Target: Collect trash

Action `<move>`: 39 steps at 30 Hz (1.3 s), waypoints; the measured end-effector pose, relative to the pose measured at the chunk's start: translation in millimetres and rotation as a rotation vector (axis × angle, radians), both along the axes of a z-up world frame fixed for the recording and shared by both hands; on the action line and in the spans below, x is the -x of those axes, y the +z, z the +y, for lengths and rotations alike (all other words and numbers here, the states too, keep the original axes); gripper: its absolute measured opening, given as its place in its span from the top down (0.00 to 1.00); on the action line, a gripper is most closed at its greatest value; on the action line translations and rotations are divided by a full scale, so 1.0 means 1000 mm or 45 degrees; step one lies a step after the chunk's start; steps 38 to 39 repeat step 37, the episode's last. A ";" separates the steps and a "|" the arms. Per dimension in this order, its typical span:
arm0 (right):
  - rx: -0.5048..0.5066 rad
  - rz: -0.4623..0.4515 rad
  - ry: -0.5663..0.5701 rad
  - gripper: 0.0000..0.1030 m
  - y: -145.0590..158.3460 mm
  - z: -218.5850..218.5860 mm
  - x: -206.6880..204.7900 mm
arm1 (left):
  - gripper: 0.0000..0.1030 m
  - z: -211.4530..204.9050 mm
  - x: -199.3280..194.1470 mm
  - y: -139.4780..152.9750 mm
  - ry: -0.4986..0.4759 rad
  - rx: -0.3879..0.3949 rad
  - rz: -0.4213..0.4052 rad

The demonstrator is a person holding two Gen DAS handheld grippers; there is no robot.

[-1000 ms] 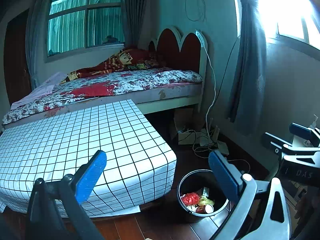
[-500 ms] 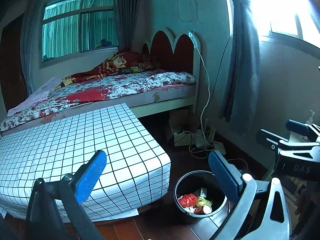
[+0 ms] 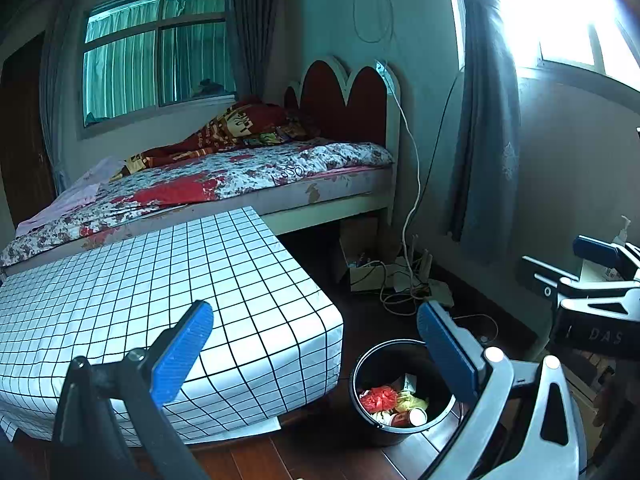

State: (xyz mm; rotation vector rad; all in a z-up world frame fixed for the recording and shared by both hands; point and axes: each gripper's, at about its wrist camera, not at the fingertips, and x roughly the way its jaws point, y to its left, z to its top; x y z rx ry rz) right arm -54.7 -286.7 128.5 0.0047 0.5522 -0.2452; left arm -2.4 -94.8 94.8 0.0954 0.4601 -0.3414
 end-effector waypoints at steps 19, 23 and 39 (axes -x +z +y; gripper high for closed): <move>0.014 0.005 0.007 0.01 -0.004 0.002 0.002 | 0.01 -0.002 0.003 0.000 -0.013 -0.005 -0.005; 0.015 0.004 0.009 0.01 -0.005 0.002 0.002 | 0.01 -0.001 0.003 -0.002 -0.022 -0.007 -0.003; 0.016 0.011 0.012 0.01 -0.008 -0.002 0.002 | 0.01 0.001 0.002 -0.005 -0.038 -0.010 0.008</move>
